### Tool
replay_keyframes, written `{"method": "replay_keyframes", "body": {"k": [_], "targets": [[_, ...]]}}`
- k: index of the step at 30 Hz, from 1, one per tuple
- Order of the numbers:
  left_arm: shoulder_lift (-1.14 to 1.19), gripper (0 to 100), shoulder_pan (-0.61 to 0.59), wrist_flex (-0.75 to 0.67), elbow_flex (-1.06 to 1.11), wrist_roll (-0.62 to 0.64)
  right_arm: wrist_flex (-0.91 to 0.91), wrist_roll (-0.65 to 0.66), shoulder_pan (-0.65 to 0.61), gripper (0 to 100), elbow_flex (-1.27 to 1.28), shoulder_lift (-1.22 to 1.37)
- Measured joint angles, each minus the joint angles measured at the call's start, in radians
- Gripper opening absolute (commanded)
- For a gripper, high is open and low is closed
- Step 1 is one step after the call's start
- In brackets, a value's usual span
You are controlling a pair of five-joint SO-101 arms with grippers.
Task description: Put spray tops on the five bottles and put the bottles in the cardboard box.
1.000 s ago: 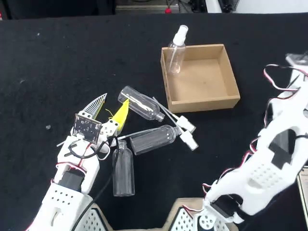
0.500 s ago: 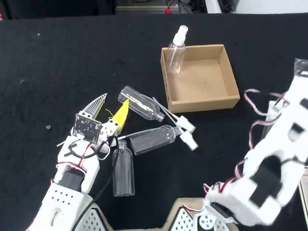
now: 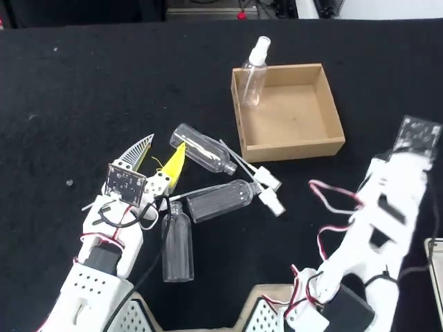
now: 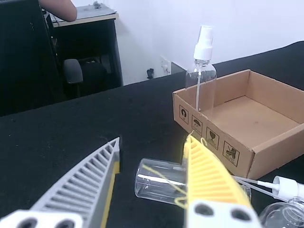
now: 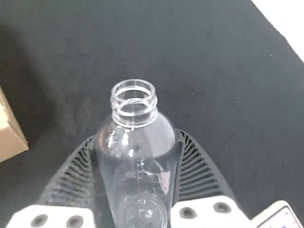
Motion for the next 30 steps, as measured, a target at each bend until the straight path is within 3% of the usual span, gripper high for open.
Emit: {"method": "replay_keyframes", "body": {"k": [6,11,16,21,30], "targets": [[0.000,21,0.000,0.000,0.000,0.000,-0.298,0.000,-0.002,1.1,0.180,-0.003],[0.000,21,0.000,0.000,0.000,0.000,-0.436,-0.006,-0.002,1.0,0.281,-0.003],[0.000,21,0.000,0.000,0.000,0.000,-0.551,-0.203,0.009,1.1,0.361,-0.005],[0.000,21,0.000,0.000,0.000,0.000,-0.580,-0.282,0.020,1.1,0.370,-0.005],[0.000,21,0.000,0.000,0.000,0.000,-0.591,-0.207,0.020,1.3,0.405,-0.017]]}}
